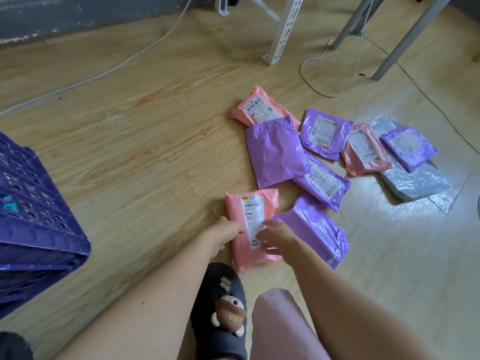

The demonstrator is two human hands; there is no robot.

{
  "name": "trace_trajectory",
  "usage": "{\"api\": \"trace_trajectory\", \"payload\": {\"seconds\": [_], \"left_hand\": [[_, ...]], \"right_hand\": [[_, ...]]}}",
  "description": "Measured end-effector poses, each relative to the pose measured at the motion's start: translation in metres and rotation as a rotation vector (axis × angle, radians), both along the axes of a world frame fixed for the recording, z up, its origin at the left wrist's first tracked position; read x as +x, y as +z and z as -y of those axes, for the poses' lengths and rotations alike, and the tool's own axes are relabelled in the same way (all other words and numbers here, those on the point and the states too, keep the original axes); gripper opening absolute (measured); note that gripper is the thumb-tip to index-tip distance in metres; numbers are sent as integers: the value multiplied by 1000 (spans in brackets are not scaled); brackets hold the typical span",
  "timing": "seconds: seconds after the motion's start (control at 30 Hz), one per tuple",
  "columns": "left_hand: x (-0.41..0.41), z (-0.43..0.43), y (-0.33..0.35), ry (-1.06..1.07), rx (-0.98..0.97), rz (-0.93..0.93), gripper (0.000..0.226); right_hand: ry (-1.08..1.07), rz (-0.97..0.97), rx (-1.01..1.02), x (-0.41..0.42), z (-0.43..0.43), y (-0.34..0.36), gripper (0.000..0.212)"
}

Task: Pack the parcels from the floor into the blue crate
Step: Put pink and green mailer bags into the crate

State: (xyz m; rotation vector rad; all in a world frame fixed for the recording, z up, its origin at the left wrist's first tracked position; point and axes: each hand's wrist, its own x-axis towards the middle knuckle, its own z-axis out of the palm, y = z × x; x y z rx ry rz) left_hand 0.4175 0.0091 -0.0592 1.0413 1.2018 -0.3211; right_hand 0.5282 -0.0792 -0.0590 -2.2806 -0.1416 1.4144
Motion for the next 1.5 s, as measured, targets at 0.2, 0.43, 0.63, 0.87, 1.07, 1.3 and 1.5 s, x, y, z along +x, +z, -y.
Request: {"api": "trace_trajectory", "payload": {"seconds": [0.2,0.43,0.63,0.87,1.07,1.3,1.5], "left_hand": [[-2,-11,2,202,35,47,56],[-8,-38,16,278,256,80,37],[-31,-54,50,274,423,129,39],[-89,-80,108,335,625,113,36],[-144,-92,164,493,718,144,18],[-218,-101,221,635,803,129,36],[-278,-119,266,705,843,104,37]], "right_hand": [[-30,-32,144,-2,-14,6,53],[-20,0,239,-9,-40,24,26],[-1,59,289,-24,-61,52,18],[156,103,358,-62,-90,102,25],[362,189,412,-109,-115,157,27],[512,282,527,-174,-138,226,29],[640,371,625,-230,-160,286,28]]}}
